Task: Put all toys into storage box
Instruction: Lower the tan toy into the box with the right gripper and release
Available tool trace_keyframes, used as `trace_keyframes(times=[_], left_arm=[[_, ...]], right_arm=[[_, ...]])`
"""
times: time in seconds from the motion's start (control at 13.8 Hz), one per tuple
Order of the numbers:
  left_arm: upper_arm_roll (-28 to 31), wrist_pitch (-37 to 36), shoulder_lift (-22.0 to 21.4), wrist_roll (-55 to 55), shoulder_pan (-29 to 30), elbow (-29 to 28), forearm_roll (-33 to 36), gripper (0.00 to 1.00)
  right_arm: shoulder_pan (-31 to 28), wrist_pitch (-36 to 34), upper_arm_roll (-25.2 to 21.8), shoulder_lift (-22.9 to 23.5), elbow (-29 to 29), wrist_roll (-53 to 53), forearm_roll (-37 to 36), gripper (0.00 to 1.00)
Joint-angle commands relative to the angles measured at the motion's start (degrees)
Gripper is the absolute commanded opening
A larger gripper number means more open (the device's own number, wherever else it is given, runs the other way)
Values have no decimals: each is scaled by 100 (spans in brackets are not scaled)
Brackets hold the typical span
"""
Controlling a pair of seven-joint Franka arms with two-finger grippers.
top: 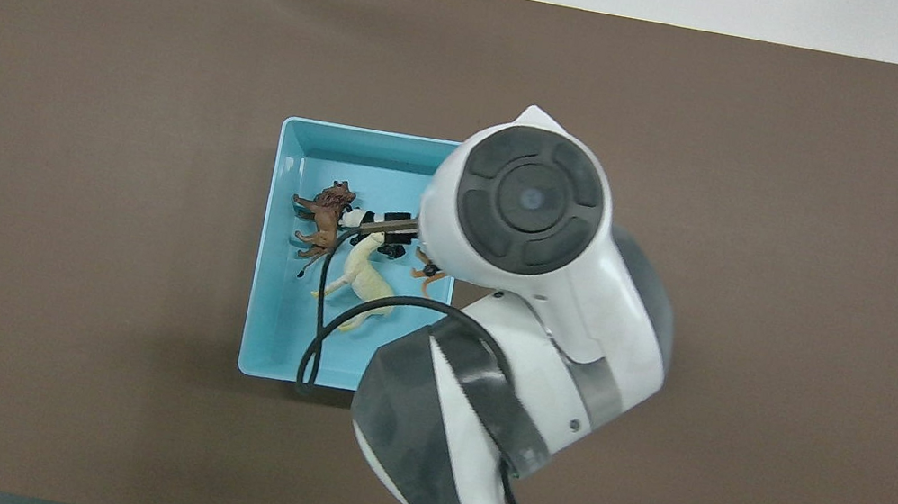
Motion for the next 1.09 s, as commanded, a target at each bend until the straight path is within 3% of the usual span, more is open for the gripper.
trace_keyframes(times=[0.0, 0.14, 0.29, 0.36, 0.43, 0.58, 0.72, 0.87, 1.01], left_arm=[[-71, -712, 734, 323, -25, 1059, 146, 100], [-72, -810, 744, 472, -164, 1027, 198, 100], [260, -932, 866, 587, -663, 1096, 190, 100], [471, -985, 893, 587, -875, 1184, 120, 100], [526, -916, 806, 587, -929, 1115, 67, 100], [500, -627, 491, 578, -991, 511, 66, 100], [474, -547, 436, 596, -973, 419, 66, 100], [430, -555, 410, 587, -1026, 342, 66, 100], [456, -101, 340, 1049, -1009, 139, 84, 100]], right_arm=[[503, 483, -93, 1093, 539, 619, -60, 0], [681, 1020, -58, 1438, 496, 903, -472, 0], [673, 1013, -58, 1492, 443, 930, -474, 0], [690, 995, -58, 1484, 451, 947, -483, 95], [682, 960, -58, 1492, 486, 1026, -474, 100], [629, 907, -67, 1484, 530, 1272, -483, 100], [507, 890, -84, 1344, 530, 1264, -500, 100], [87, 515, -76, 862, 478, 1177, -500, 100], [-484, 48, -67, 291, 417, 487, -483, 100]])
